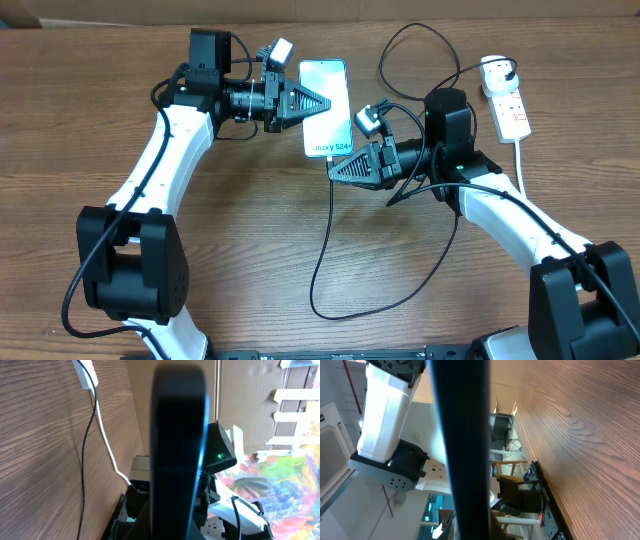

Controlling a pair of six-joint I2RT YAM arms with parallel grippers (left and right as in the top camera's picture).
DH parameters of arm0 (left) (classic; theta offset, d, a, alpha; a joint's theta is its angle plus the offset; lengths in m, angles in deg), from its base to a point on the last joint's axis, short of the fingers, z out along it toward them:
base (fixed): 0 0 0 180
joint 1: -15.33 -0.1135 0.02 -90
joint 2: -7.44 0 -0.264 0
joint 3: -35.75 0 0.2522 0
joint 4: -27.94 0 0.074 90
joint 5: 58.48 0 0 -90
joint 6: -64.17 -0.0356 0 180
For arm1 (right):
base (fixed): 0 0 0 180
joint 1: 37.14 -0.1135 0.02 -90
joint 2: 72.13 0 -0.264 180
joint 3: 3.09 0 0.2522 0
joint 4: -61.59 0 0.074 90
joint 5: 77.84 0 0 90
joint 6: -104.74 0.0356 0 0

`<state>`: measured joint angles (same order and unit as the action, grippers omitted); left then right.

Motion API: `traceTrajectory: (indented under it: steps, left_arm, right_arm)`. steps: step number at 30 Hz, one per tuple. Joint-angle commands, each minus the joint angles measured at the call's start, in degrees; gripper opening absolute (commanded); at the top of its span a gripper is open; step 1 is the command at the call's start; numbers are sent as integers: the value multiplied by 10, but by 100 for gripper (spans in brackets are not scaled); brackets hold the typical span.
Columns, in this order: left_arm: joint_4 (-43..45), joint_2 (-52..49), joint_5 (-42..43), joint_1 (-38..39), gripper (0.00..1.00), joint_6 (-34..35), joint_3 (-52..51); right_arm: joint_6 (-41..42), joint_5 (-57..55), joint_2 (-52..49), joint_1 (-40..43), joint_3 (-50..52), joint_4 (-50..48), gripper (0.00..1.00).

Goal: Plug charger to phone and switch on socket

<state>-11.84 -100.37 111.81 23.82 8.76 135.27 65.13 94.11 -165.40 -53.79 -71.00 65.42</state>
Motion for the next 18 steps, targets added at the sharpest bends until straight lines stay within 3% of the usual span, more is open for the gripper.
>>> traceTrajectory:
  steps: [1,18]
  left_arm:
    - [-3,3,53,5,4,1,5]
    - [-3,3,73,5,4,2,5]
  right_arm:
    - [22,-60,12,3,-9,-22,4]
    - [1,-70,11,2,-9,-37,4]
